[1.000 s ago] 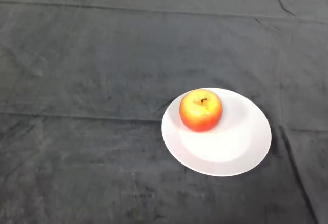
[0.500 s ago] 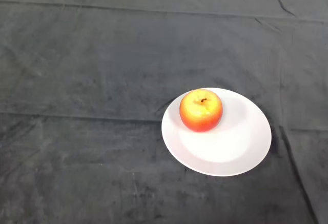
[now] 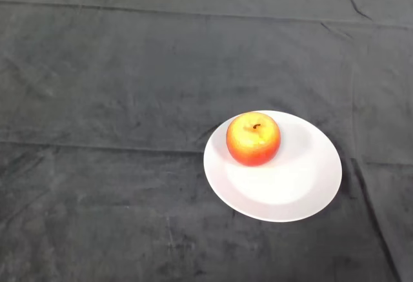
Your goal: Move the apple to the plate
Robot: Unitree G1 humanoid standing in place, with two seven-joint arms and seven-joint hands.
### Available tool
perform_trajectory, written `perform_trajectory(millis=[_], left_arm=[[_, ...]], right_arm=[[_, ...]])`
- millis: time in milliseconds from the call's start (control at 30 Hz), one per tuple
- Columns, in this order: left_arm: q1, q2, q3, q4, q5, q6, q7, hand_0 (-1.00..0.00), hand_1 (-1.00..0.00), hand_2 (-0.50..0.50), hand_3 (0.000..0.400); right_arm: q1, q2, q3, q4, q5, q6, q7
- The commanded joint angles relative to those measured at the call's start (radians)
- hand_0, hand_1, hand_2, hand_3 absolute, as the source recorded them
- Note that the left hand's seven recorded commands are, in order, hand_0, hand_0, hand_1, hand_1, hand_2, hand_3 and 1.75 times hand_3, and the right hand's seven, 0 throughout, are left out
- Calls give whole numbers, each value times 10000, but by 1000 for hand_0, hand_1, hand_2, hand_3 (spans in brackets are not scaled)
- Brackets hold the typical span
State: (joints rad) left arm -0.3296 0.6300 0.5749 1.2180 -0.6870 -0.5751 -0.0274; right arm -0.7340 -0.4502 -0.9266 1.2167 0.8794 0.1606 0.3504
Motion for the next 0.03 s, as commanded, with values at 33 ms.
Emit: perform_trajectory(millis=[33], left_arm=[[-141,-69,183,-490,194,64,-112,0,0,0,0]], right_arm=[[4,-246,-91,33,73,-57,20]])
